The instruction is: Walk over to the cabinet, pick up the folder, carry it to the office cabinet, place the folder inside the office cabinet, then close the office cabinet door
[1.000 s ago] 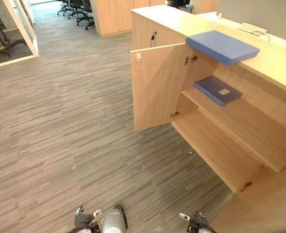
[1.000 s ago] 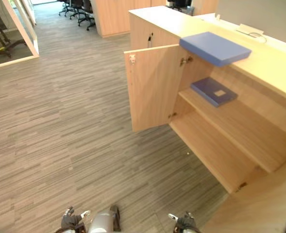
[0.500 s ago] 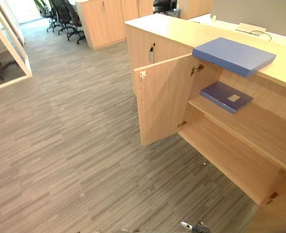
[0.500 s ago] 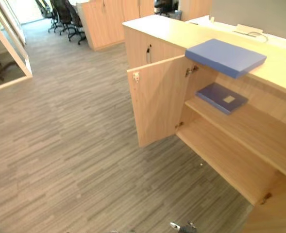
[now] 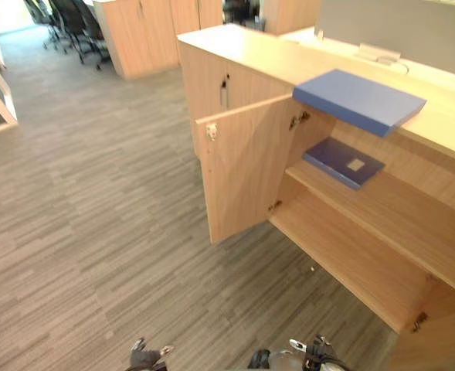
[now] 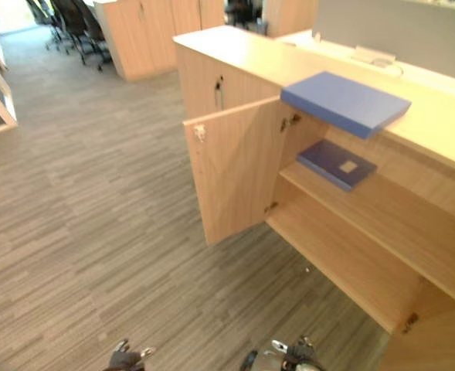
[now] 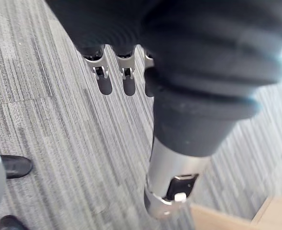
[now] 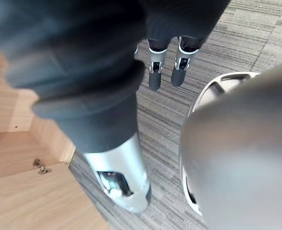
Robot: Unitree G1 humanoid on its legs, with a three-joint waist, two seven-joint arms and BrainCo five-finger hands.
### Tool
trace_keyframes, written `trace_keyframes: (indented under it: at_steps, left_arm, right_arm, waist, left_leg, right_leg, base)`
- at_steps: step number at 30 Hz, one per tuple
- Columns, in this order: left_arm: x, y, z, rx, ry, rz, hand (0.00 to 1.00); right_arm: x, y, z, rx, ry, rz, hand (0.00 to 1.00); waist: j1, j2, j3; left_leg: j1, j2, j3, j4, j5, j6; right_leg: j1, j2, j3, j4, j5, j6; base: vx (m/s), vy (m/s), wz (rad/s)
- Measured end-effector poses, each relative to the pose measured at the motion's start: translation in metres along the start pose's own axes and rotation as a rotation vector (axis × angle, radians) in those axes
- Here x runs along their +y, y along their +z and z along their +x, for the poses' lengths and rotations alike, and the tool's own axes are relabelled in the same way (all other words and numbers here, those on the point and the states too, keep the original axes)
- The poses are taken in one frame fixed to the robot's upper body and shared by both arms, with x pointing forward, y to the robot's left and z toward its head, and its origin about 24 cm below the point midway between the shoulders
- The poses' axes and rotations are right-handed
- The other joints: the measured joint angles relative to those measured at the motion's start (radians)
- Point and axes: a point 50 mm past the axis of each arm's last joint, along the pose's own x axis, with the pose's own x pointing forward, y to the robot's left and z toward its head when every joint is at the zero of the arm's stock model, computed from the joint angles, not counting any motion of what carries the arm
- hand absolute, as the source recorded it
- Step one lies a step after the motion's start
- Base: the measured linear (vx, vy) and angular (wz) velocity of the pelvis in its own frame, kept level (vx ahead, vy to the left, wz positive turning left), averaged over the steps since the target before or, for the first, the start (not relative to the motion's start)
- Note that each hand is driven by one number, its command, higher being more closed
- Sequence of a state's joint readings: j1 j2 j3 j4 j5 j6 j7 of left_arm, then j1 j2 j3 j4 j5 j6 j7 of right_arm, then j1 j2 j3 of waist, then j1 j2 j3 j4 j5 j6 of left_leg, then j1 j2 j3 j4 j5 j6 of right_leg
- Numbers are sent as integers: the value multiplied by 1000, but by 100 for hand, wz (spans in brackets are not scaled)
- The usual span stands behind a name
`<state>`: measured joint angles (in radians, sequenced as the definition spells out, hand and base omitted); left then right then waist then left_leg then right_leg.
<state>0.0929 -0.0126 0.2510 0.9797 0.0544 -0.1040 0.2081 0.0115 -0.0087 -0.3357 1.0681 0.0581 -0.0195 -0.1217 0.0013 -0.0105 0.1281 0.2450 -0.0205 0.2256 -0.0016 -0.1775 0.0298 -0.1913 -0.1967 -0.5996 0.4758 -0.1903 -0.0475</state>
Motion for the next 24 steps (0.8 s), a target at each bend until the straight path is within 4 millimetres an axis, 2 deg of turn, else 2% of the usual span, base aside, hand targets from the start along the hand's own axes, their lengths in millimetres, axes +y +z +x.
trace_keyframes:
  at_steps: [2, 5, 7, 8, 9, 10, 11, 12, 14, 16, 17, 18, 19, 20, 21, 22, 23, 24]
  left_arm:
    - [0, 0, 1, 2, -14, 20, 0]
    - [3, -7, 1, 44, -42, -2, 0]
    - [7, -7, 2, 54, -42, -24, 0]
    - [11, -6, 2, 52, -22, -53, 0]
    - [14, -5, 2, 49, -9, -83, 0]
    - [16, -6, 1, 45, 14, -143, 0]
    - [18, -3, 1, 32, 31, -196, 0]
    - [19, -1, 1, 26, 37, -218, 0]
    - [22, 5, 1, 0, 54, -292, 0]
    - [24, 8, 1, -18, 72, -350, 0]
    - [26, 8, 1, -19, 81, -361, 0]
    - [26, 7, 1, -16, 89, -358, 0]
    - [26, 7, 1, -16, 90, -357, 0]
    - [27, 4, 0, -12, 97, -353, 0]
    - [28, -2, -1, 9, 104, -350, 0]
    - [30, -6, -1, 24, 110, -346, 0]
    - [36, -10, -1, 41, 125, -339, 0]
    - [37, -11, 0, 45, 128, -339, 0]
  right_arm:
    - [-2, -2, 0, 12, -9, 15, 0]
    - [-2, -5, 0, 26, -9, 20, 0]
    - [0, -8, -1, 37, 0, 14, 0]
    - [0, -13, -3, 46, 4, 9, 0]
    - [3, -13, -3, 43, 13, 8, 0]
    - [4, -11, -3, 32, 20, -18, 0]
    - [5, -8, -3, 25, 27, -34, 0]
    - [8, -8, -3, 22, 35, -47, 0]
    - [21, -3, -3, 9, 75, -88, 0]
    - [37, 6, -2, -2, 110, -91, 0]
    - [43, 8, -2, -6, 124, -90, 0]
    - [46, 12, -2, -15, 131, -94, 0]
    - [47, 12, -2, -18, 133, -95, 0]
    - [49, 13, -3, -29, 143, -122, 0]
    - [50, 14, -3, -36, 146, -126, 0]
    - [51, 13, -3, -35, 150, -124, 0]
    - [59, 12, -5, -38, 172, -127, 0]
    - [61, 12, -6, -42, 180, -141, 0]
  waist:
    - [2, -3, 1]
    - [1, 1, -6]
    - [-5, -5, -6]
    - [-8, -10, -8]
    - [-3, -12, -8]
    - [17, -4, -11]
    - [42, 4, -10]
    - [53, 3, -9]
    - [88, -5, -5]
    - [110, -10, 10]
    - [115, -12, 16]
    - [120, -14, 19]
    - [120, -13, 20]
    - [125, -11, 18]
    - [135, -1, 16]
    - [141, -4, 17]
    - [143, -28, 23]
    - [137, -31, 22]
  left_leg:
    - [2, 17, 10, -4, -4, -21]
    - [17, 63, 79, 15, 0, -36]
    - [-18, 101, 116, 166, -24, -73]
    - [-94, 155, 135, 406, -48, -95]
    - [-148, 193, 145, 568, -45, -90]
    - [-247, 276, 159, 840, -27, -65]
    - [-308, 337, 165, 1006, -45, -42]
    - [-337, 353, 161, 1050, -55, -30]
    - [-451, 347, 118, 1054, -75, -19]
    - [-534, 299, 34, 899, -87, -32]
    - [-557, 264, -8, 804, -84, -40]
    - [-573, 192, -110, 603, -62, -70]
    - [-574, 176, -136, 562, -51, -79]
    - [-569, 131, -230, 395, -3, -100]
    - [-544, 113, -282, 319, 129, -153]
    - [-521, 103, -288, 296, 198, -143]
    - [-503, 89, -260, 287, 191, -118]
    - [-501, 87, -227, 317, 173, -91]
  right_leg:
    - [-2, 22, -6, 0, -18, -5]
    - [30, 95, 7, -44, -29, -7]
    - [92, 134, 15, -122, -20, -14]
    - [155, 164, 23, -194, -2, -16]
    - [191, 181, 33, -235, 10, -17]
    - [245, 220, 65, -284, 15, -22]
    - [297, 251, 111, -318, 10, -36]
    - [319, 261, 135, -331, 7, -41]
    - [364, 266, 217, -364, 5, -43]
    - [395, 245, 309, -371, 7, -39]
    - [408, 229, 342, -376, 10, -34]
    - [423, 194, 390, -390, 11, -29]
    - [423, 186, 396, -393, 11, -26]
    - [429, 162, 433, -406, 8, 0]
    - [439, 145, 475, -414, 5, 22]
    - [443, 139, 495, -415, 9, 29]
    - [446, 113, 498, -414, 37, 57]
    - [433, 90, 500, -401, 73, 73]
  base:
    - [239, -185, -20]
    - [340, -222, -39]
    - [363, -274, -23]
    - [267, -216, -13]
    - [329, -194, -45]
    - [360, -72, -81]
    - [356, -11, -95]
    - [288, 32, -102]
    - [287, 81, -122]
    - [294, 137, -131]
    - [340, 220, -115]
    - [276, 186, -98]
    - [352, 287, -99]
    - [309, 297, -92]
    - [494, 461, -108]
    - [434, 395, -98]
    - [487, 430, -71]
    - [361, 328, -57]
